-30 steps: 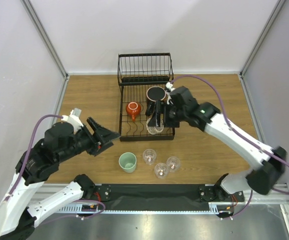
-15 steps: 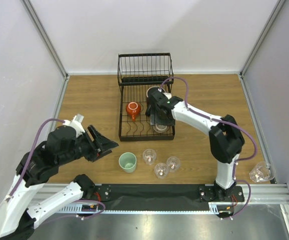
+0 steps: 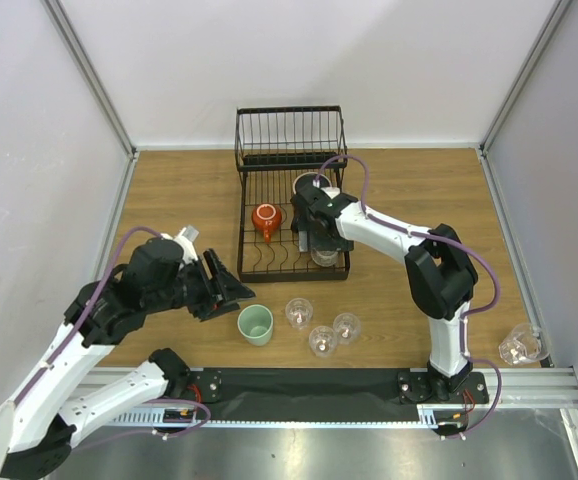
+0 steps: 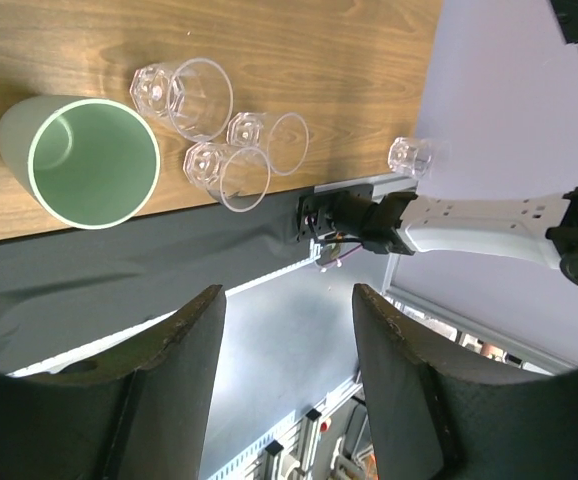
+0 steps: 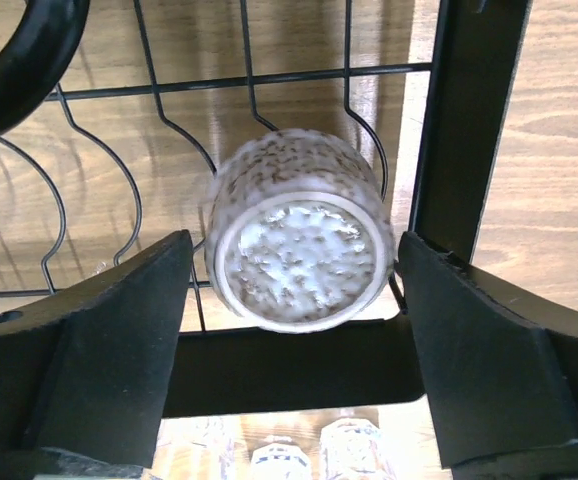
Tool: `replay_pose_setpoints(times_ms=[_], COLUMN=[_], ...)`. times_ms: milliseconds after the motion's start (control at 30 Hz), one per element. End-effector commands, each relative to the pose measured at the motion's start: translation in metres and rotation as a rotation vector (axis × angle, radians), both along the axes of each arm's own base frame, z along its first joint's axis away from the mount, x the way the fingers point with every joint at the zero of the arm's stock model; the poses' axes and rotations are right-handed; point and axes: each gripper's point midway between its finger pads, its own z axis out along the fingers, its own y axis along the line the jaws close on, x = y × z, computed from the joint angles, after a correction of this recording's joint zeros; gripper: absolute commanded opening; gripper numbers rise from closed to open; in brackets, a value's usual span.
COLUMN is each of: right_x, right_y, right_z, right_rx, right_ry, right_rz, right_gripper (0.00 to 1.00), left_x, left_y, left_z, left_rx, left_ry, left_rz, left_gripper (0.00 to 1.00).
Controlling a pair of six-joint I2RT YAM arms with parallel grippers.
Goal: Load the cups into the dish rack
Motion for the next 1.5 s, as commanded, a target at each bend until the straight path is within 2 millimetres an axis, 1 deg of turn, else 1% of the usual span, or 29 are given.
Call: replay_pose_setpoints(times_ms=[0, 100, 133, 233, 300, 367, 400, 467, 500, 600, 633, 667, 733, 800, 833, 900, 1000, 1067, 1100, 1167, 1200, 1233, 1267, 1300, 1333, 1367, 1400, 1433, 1467], right_x=[0.005, -0.001, -0.002, -0.010, -0.017, -0.028, -0.035, -0.052, -0.061, -0.086, -0.094, -0.102, -0.112, -0.119, -0.117, -0.114, -0.100, -0.086, -0.080, -0.062, -0.054, -0.048, -0.040, -0.031, -0.029, -0.021, -0.018, -0.016, -0.014], right_y=[0.003, -0.001, -0.002, -0.010, -0.018, -0.028, -0.034, -0.046, -0.051, -0.069, -0.075, -0.080, -0.080, -0.078, -0.074, -0.065, -0.045, -0.029, -0.023, -0.012, -0.006, -0.001, 0.005, 0.008, 0.006, 0.012, 0.012, 0.011, 0.012], right_z=[0.028, 0.049, 0.048, 0.066, 0.086, 0.095, 0.110, 0.114, 0.130, 0.127, 0.134, 0.127, 0.129, 0.121, 0.125, 0.127, 0.128, 0.133, 0.129, 0.132, 0.120, 0.118, 0.124, 0.104, 0.095, 0.096, 0.090, 0.071, 0.067], right_rx=[0.047, 0.064, 0.057, 0.059, 0.070, 0.063, 0.087, 0.098, 0.135, 0.144, 0.163, 0.165, 0.212, 0.239, 0.268, 0.292, 0.348, 0.380, 0.381, 0.409, 0.390, 0.388, 0.386, 0.325, 0.290, 0.285, 0.258, 0.209, 0.192], right_ry=[-0.069, -0.092, -0.087, -0.095, -0.120, -0.116, -0.139, -0.123, -0.152, -0.122, -0.138, -0.119, -0.117, -0.093, -0.115, -0.130, -0.164, -0.221, -0.228, -0.281, -0.265, -0.267, -0.278, -0.243, -0.214, -0.211, -0.203, -0.167, -0.166], right_rz=[0.015, 0.023, 0.028, 0.039, 0.038, 0.047, 0.053, 0.067, 0.072, 0.061, 0.061, 0.058, 0.069, 0.077, 0.083, 0.123, 0.169, 0.206, 0.208, 0.202, 0.196, 0.192, 0.194, 0.168, 0.149, 0.135, 0.122, 0.113, 0.112], right_gripper=[0.92, 0.97, 0.99, 0.99, 0.99, 0.97, 0.96, 0.94, 0.94, 0.93, 0.93, 0.92, 0.91, 0.89, 0.88, 0.86, 0.81, 0.79, 0.78, 0.77, 0.76, 0.76, 0.75, 0.76, 0.77, 0.78, 0.79, 0.80, 0.82], left_x=[0.001, 0.002, 0.002, 0.002, 0.002, 0.002, 0.001, 0.001, 0.001, -0.002, -0.002, -0.001, 0.000, 0.003, 0.005, 0.007, 0.010, 0.008, 0.008, 0.004, 0.002, 0.000, -0.002, -0.003, -0.004, -0.005, -0.005, -0.005, -0.007], left_y=[-0.011, -0.016, -0.017, -0.023, -0.026, -0.029, -0.031, -0.031, -0.030, -0.031, -0.032, -0.035, -0.040, -0.046, -0.046, -0.047, -0.049, -0.046, -0.045, -0.040, -0.038, -0.035, -0.032, -0.030, -0.028, -0.026, -0.023, -0.022, -0.019], left_z=[0.002, -0.002, -0.002, -0.001, -0.001, -0.005, -0.007, -0.018, -0.024, -0.037, -0.038, -0.037, -0.038, -0.034, -0.035, -0.028, -0.015, -0.007, -0.006, -0.007, -0.007, -0.009, -0.008, -0.008, -0.008, -0.008, -0.006, -0.005, -0.005], left_rx=[-0.021, -0.010, -0.009, -0.015, -0.010, 0.006, 0.017, 0.069, 0.099, 0.171, 0.178, 0.183, 0.181, 0.164, 0.175, 0.169, 0.113, 0.071, 0.057, 0.050, 0.048, 0.056, 0.050, 0.052, 0.054, 0.051, 0.044, 0.045, 0.050], left_ry=[-0.017, -0.007, -0.006, -0.013, -0.014, -0.004, -0.003, 0.033, 0.047, 0.103, 0.107, 0.104, 0.100, 0.082, 0.082, 0.063, 0.011, -0.017, -0.021, -0.018, -0.016, -0.009, -0.008, -0.007, -0.007, -0.009, -0.016, -0.021, -0.019], left_rz=[-0.055, -0.071, -0.079, -0.093, -0.105, -0.114, -0.119, -0.117, -0.106, -0.100, -0.102, -0.106, -0.111, -0.119, -0.111, -0.107, -0.096, -0.087, -0.077, -0.068, -0.067, -0.065, -0.063, -0.056, -0.052, -0.050, -0.043, -0.041, -0.038], left_gripper=[0.59, 0.60, 0.60, 0.60, 0.59, 0.59, 0.59, 0.58, 0.58, 0.58, 0.58, 0.58, 0.58, 0.57, 0.57, 0.57, 0.57, 0.57, 0.57, 0.57, 0.57, 0.57, 0.57, 0.57, 0.57, 0.57, 0.57, 0.57, 0.57])
